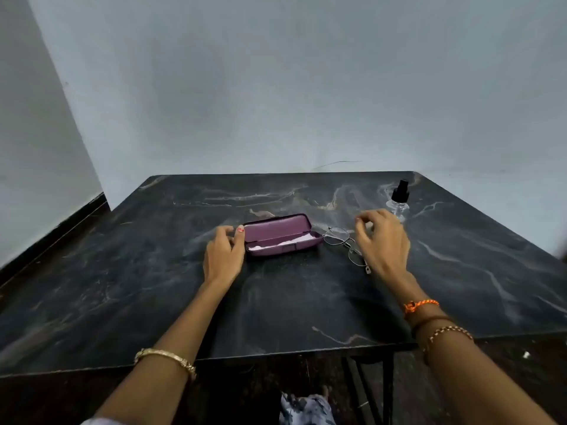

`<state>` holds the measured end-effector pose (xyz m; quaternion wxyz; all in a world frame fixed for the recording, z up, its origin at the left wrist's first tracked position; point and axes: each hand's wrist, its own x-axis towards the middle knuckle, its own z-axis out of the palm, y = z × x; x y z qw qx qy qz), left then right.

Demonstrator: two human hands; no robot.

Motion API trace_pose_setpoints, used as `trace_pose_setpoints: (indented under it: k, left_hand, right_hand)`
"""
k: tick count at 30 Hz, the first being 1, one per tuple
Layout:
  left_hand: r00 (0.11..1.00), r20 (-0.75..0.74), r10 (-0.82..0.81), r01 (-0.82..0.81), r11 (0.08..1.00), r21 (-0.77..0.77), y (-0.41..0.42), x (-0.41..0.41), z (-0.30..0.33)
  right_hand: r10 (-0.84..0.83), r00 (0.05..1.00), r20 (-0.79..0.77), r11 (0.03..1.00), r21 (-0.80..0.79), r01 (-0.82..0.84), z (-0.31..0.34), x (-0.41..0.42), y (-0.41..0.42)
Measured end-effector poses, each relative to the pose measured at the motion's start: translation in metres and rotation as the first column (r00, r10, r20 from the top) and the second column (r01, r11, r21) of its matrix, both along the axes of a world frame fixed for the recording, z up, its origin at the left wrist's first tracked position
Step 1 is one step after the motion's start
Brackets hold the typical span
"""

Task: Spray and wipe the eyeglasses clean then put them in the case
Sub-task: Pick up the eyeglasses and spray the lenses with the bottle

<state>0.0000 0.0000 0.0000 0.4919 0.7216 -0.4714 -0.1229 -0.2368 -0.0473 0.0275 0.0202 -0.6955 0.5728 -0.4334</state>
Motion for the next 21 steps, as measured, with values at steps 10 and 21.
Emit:
trace_pose_setpoints:
  k: [10, 21]
  left_hand:
    - [0.999, -0.037, 0.014, -0.014, 1.000, -0.004, -0.024, 0.003, -0.009]
    - [0.992, -0.122, 0.019, -0.022, 1.000, -0.020, -0.026, 0.005, -0.010]
  right_hand:
    - [-0.115, 0.978, 0.176, 0.953, 0.296, 0.059, -0.021, -0.036, 0.009]
    - [-0.009, 0.951, 0.309, 0.927, 0.359, -0.107, -0.032, -0.048, 0.016]
